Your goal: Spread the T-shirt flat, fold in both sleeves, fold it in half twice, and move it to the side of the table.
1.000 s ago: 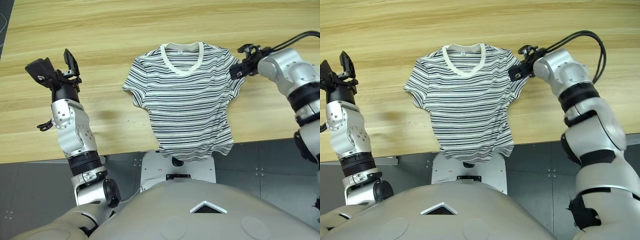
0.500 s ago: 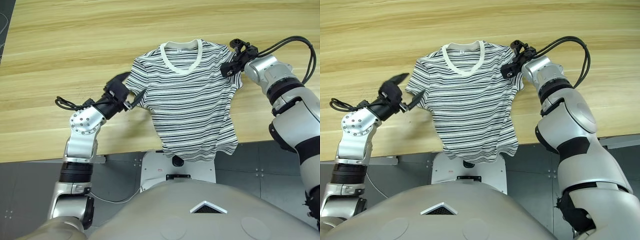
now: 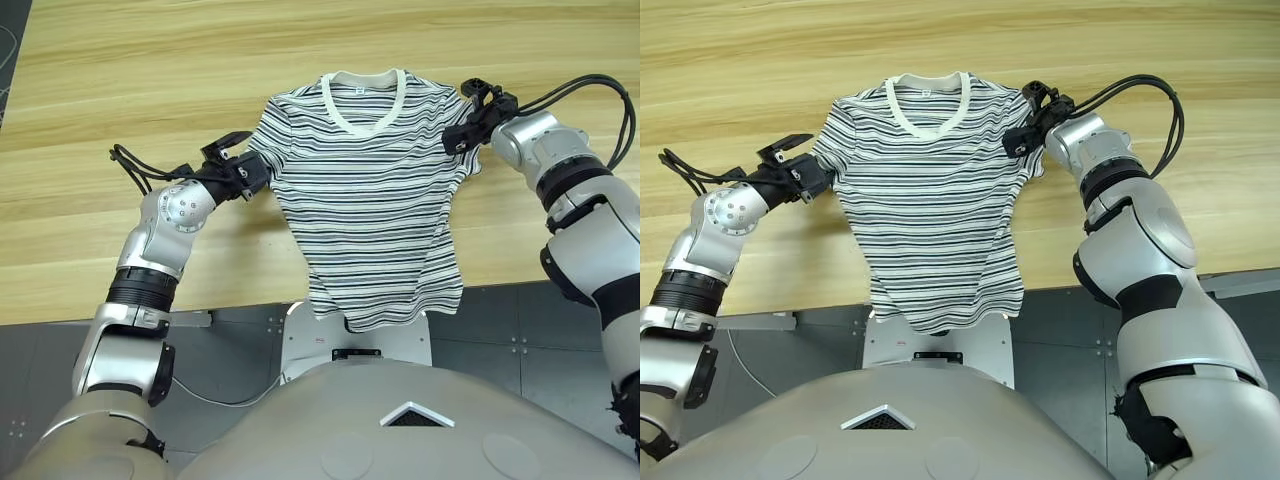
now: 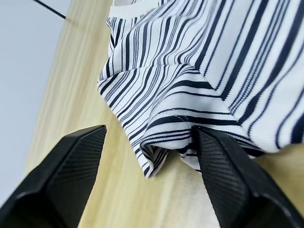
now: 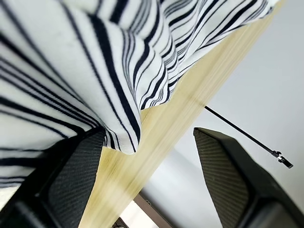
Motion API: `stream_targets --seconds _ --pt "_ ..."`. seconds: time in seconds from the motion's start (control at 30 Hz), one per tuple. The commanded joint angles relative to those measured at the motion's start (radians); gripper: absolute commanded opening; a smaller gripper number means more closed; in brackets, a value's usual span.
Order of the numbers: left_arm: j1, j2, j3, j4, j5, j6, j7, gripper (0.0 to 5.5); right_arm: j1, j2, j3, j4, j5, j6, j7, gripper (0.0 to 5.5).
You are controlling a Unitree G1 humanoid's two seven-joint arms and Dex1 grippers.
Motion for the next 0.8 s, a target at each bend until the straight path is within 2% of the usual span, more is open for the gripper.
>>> stream_targets --seconds 0.03,0.23,0.33,0.4,0.47,0.6,0.67,0.7,0.73,0.8 --pt "-0.101 -0.011 -0.046 0.142 0.062 -0.024 0.035 3.36 0.014 0.012 0.017 0.021 -0.015 0.002 -0.029 3.46" --pt "-0.282 -0.09 -0.1 0.408 0.121 -0.075 0.179 3.36 -0.019 0.032 0.065 0.041 -0.074 0.082 -0.187 3.46" --pt "-0.325 -0.113 -0.077 0.458 0.093 -0.123 0.238 3.36 -0.048 0.039 0.065 0.041 -0.081 0.092 -0.284 3.46" --pt "-0.316 -0.109 -0.028 0.417 0.032 -0.169 0.247 3.36 -0.057 0.035 0.046 0.035 -0.063 0.077 -0.36 3.46" --pt "-0.276 -0.106 0.03 0.315 -0.078 -0.208 0.185 3.36 -0.063 0.027 0.011 0.028 -0.031 0.053 -0.426 3.46" --pt "-0.125 -0.054 0.083 0.006 -0.26 -0.161 -0.018 3.36 -0.061 0.0 -0.12 -0.019 0.102 -0.055 -0.455 3.46" --pt "-0.047 -0.01 0.116 -0.142 -0.32 -0.111 -0.085 3.36 -0.029 -0.021 -0.203 -0.063 0.203 -0.145 -0.38 3.46" --pt "0.004 0.026 0.139 -0.222 -0.355 -0.086 -0.13 3.36 0.019 -0.03 -0.266 -0.107 0.305 -0.216 -0.255 3.46" --pt "0.055 0.065 0.159 -0.294 -0.39 -0.073 -0.177 3.36 0.082 -0.039 -0.315 -0.174 0.416 -0.278 -0.089 3.46" --pt "0.199 0.187 0.174 -0.426 -0.487 -0.1 -0.338 3.36 0.302 -0.124 -0.321 -0.516 0.733 -0.319 0.346 3.46"
